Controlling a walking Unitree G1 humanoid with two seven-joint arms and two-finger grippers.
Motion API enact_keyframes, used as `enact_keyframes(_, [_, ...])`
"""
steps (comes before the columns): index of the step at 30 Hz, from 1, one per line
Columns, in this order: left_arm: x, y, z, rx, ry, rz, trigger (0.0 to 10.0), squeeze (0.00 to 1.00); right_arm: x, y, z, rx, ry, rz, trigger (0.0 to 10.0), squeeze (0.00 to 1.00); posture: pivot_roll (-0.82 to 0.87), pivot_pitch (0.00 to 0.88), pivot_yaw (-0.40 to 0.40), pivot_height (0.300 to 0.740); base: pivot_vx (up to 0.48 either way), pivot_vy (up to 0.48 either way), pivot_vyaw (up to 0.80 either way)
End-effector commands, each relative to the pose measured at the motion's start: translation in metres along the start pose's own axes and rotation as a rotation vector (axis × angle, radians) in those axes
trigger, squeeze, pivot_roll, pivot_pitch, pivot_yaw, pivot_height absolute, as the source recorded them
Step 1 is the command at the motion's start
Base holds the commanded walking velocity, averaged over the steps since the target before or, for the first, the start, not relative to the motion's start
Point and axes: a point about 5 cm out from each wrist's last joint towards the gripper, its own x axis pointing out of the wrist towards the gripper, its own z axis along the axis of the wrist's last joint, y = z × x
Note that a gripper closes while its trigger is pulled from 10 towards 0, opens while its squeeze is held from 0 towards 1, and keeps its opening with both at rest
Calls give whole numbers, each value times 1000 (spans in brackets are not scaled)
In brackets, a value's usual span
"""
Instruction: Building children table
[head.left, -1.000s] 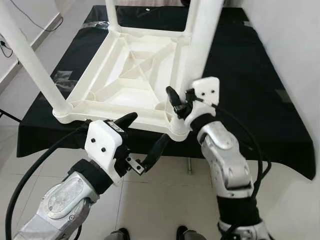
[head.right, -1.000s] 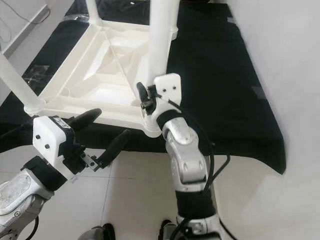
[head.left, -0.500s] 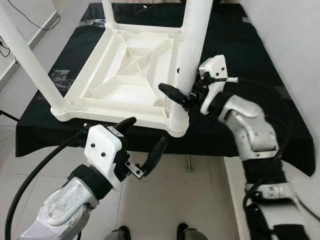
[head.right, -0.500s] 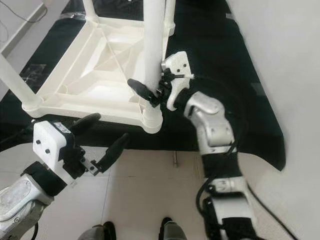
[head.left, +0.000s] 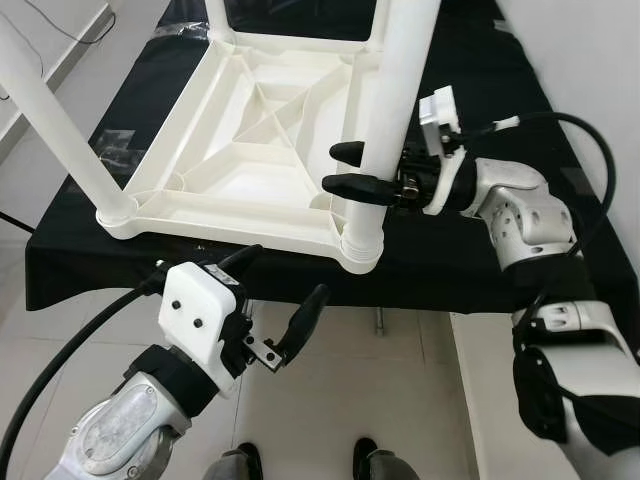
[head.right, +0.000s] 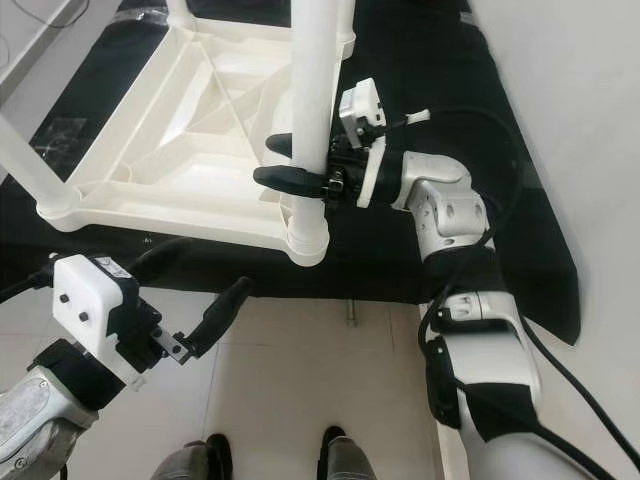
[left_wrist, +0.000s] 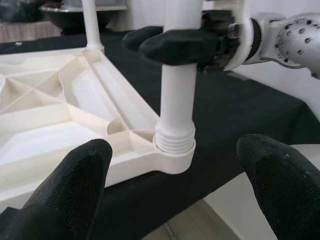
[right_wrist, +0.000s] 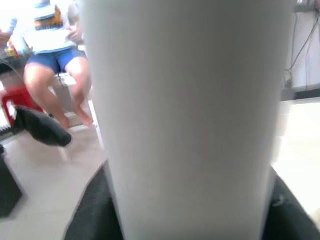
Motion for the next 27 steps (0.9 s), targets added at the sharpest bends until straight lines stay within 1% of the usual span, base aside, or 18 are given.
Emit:
enact_keyframes(1, [-4, -4, 2, -3, 10, -13, 10000, 0, -1, 0, -1, 21, -10, 30, 0, 0, 148, 336, -20, 740, 0, 0, 0])
enact_keyframes(4, [-4, -4, 2, -4, 12, -12, 10000, 0, -3, -2, 0, 18, 1, 41, 0, 0, 146, 338, -18, 740, 0, 0, 0])
enact_keyframes(6, [-4, -3, 2, -4, 12, -13, 10000, 0, -5, -3, -1, 0, 8, 11, 0, 0, 143, 338, -17, 740, 0, 0, 0])
enact_keyframes(8, [-3, -3, 2, -4, 14, -14, 10000, 0, -6, -5, -5, -36, 42, -59, 0, 0, 137, 337, -17, 740, 0, 0, 0])
enact_keyframes(9, [-3, -3, 2, -4, 14, -14, 10000, 0, -6, -5, -5, -36, 42, -59, 0, 0, 137, 337, -17, 740, 0, 0, 0])
enact_keyframes(11, [-3, -3, 2, -5, 13, -15, 10000, 0, -8, -5, -10, -72, 86, -168, 0, 0, 130, 334, -23, 740, 0, 0, 0])
enact_keyframes(12, [-3, -3, 2, -5, 13, -15, 10000, 0, -8, -5, -10, -72, 86, -168, 0, 0, 130, 334, -23, 740, 0, 0, 0])
enact_keyframes(13, [-2, -3, 1, -7, 13, -13, 10000, 0, -4, 2, -29, -57, 189, -402, 0, 0, 115, 331, -27, 740, 0, 0, 0])
enact_keyframes(14, [-2, -3, 1, -7, 13, -13, 10000, 0, -4, 2, -29, -57, 189, -402, 0, 0, 115, 331, -27, 740, 0, 0, 0])
enact_keyframes(15, [-2, -3, 1, -8, 14, -13, 10000, 0, -2, 7, -38, -63, 249, -507, 0, 0, 114, 331, -26, 740, 0, 0, 0])
enact_keyframes(16, [-2, -3, 1, -8, 13, -14, 10000, 0, -2, 14, -48, -64, 314, -690, 0, 0, 112, 330, -25, 740, 0, 0, 0])
enact_keyframes(18, [0, -2, 1, -8, 9, -16, 10000, 0, 0, 31, -55, -31, 335, -923, 0, 0, 105, 327, -16, 740, 0, 0, 0])
enact_keyframes(19, [0, -2, 1, -8, 9, -16, 10000, 0, 0, 31, -55, -31, 335, -923, 0, 0, 105, 327, -16, 740, 0, 0, 0])
enact_keyframes(20, [2, -2, 1, -8, 6, -20, 10000, 0, 3, 37, -55, -15, 322, -988, 0, 0, 99, 323, -15, 740, 0, 0, 0])
enact_keyframes(22, [3, -1, 0, -9, 5, -27, 10000, 0, 12, 39, -56, 9, 289, -1056, 0, 0, 93, 311, -9, 740, 0, 0, 0])
enact_keyframes(24, [5, -2, 0, -11, 0, -33, 10000, 0, 23, 36, -56, 18, 269, -1054, 0, 0, 92, 298, -8, 740, 0, 0, 0])
enact_keyframes(25, [5, -2, 0, -11, 0, -33, 10000, 0, 23, 36, -56, 18, 269, -1054, 0, 0, 92, 298, -8, 740, 0, 0, 0])
enact_keyframes(27, [8, -1, 0, -9, -6, -34, 10000, 0, 37, 29, -52, 23, 234, -1055, 0, 0, 82, 277, -13, 740, 0, 0, 0])
